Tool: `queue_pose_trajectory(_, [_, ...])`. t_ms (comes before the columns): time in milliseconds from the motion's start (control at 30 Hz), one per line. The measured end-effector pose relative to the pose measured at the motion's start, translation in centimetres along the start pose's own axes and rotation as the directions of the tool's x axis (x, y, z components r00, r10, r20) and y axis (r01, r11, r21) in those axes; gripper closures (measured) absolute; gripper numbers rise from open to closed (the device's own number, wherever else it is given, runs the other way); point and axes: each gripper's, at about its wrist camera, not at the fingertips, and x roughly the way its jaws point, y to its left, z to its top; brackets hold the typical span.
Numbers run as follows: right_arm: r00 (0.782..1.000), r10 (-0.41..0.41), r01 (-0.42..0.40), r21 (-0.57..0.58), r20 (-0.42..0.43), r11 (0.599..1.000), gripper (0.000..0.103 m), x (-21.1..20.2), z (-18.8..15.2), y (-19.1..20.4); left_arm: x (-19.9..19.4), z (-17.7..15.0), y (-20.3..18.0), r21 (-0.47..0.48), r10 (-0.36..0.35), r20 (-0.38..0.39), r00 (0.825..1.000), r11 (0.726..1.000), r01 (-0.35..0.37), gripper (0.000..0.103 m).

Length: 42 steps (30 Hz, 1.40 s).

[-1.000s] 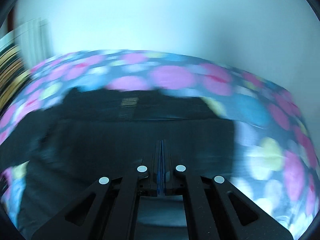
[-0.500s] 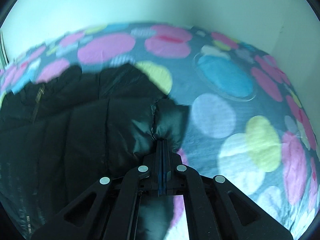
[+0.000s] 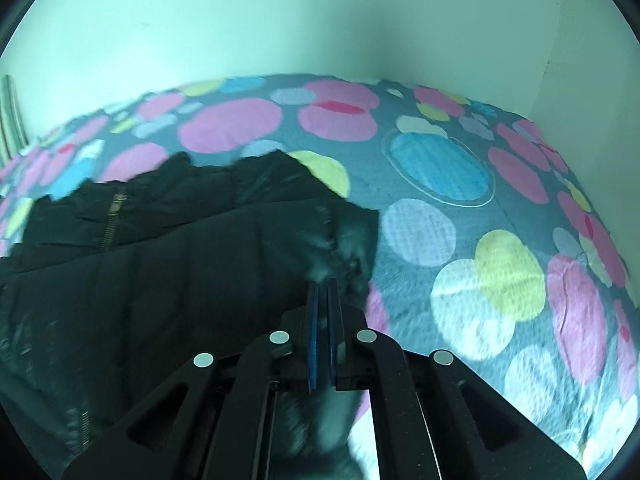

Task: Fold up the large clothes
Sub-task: 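Carry the sleeve across the jacket body with the right gripper and release, then move the left gripper to the other sleeve cuff and grasp it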

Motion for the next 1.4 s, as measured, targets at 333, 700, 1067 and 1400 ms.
queue_pose_trajectory(333, [0.997, -0.04, 0.036, -0.062, -0.06, 0.997, 0.094, 1.8, -2.3, 2.6, 0.0, 0.0, 0.0, 0.001, 0.002, 0.001, 1.0, 1.0, -0.002, 0.002])
queue_pose_trajectory(700, [0.984, -0.157, 0.163, -0.076, 0.086, 0.984, 0.021, -2.4, -3.0, 5.8, 0.0, 0.0, -0.1, 0.0, 0.001, 0.0, 1.0, 1.0, -0.001, 0.002])
queue_pose_trajectory(1067, [0.98, -0.197, 0.198, -0.059, 0.019, 0.979, 0.014, 1.0, -4.8, 5.7, 0.1, -0.1, -0.1, -0.007, -0.01, -0.003, 1.0, 1.0, 0.01, 0.002])
queue_pose_trajectory(1400, [0.982, -0.188, 0.189, -0.037, 0.023, 0.981, 0.011, 1.3, -5.3, 5.4, -0.8, -1.4, 4.8, -0.144, -0.14, 0.03, 0.99, 0.979, 0.143, 0.002])
